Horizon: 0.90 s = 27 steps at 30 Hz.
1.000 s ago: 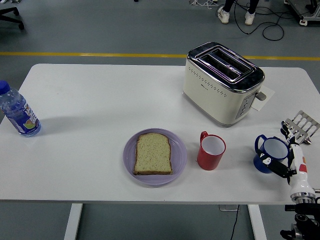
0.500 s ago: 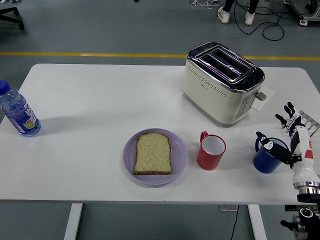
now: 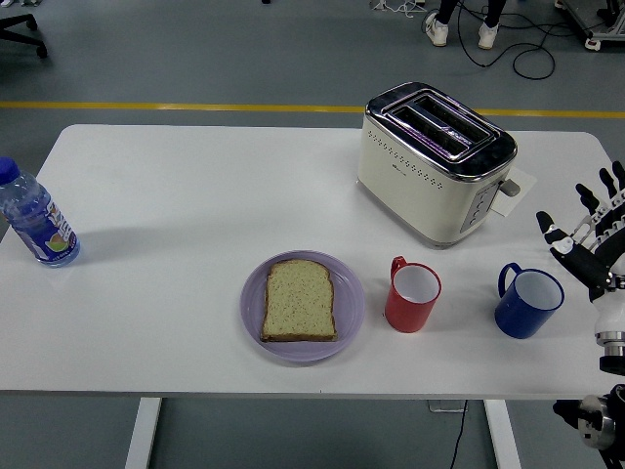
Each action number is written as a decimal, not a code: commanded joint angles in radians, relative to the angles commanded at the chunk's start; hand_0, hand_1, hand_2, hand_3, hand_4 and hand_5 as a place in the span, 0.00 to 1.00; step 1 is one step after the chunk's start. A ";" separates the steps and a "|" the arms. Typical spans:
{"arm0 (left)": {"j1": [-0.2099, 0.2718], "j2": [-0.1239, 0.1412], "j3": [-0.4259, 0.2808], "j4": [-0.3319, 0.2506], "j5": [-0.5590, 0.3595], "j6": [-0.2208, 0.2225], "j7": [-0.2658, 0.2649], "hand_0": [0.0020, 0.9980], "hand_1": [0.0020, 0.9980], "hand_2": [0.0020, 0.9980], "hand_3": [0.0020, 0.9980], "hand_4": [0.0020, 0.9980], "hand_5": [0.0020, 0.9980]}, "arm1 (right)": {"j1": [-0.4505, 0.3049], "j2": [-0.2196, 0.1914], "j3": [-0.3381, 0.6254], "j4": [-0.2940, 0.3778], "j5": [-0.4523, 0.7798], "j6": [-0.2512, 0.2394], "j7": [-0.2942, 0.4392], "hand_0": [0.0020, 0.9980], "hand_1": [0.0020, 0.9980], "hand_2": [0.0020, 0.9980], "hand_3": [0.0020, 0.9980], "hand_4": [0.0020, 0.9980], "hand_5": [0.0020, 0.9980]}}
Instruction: Pick up the cup,pour liquid into bread,place the cup on the desk
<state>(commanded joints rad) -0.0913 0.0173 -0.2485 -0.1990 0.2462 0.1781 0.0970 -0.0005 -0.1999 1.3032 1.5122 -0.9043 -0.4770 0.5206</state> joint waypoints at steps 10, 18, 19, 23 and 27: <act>0.001 0.000 0.004 0.000 -0.002 0.000 0.000 0.63 0.64 0.65 0.50 0.24 0.86 | -0.011 0.033 0.121 0.018 0.348 0.113 0.006 0.67 0.60 0.67 0.60 0.64 0.18; 0.006 -0.001 0.006 0.001 -0.002 -0.001 0.000 0.63 0.64 0.65 0.50 0.24 0.86 | -0.024 0.053 0.259 0.000 0.618 0.260 -0.115 0.67 0.60 0.66 0.60 0.64 0.19; 0.007 -0.001 0.007 0.001 -0.002 -0.001 0.000 0.63 0.64 0.65 0.50 0.24 0.86 | -0.025 0.055 0.278 -0.003 0.637 0.279 -0.137 0.67 0.60 0.67 0.61 0.64 0.20; 0.009 -0.001 0.011 0.001 -0.004 -0.001 0.000 0.63 0.64 0.65 0.50 0.24 0.86 | -0.026 0.061 0.325 -0.018 0.668 0.321 -0.207 0.67 0.60 0.67 0.61 0.64 0.20; 0.011 -0.002 0.015 0.001 -0.004 -0.001 0.000 0.63 0.64 0.65 0.50 0.24 0.86 | -0.027 0.070 0.367 -0.035 0.683 0.367 -0.297 0.67 0.60 0.67 0.61 0.64 0.21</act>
<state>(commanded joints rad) -0.0804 0.0156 -0.2335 -0.1978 0.2425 0.1774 0.0973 -0.0275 -0.1300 1.6699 1.4773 -0.2215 -0.1099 0.2234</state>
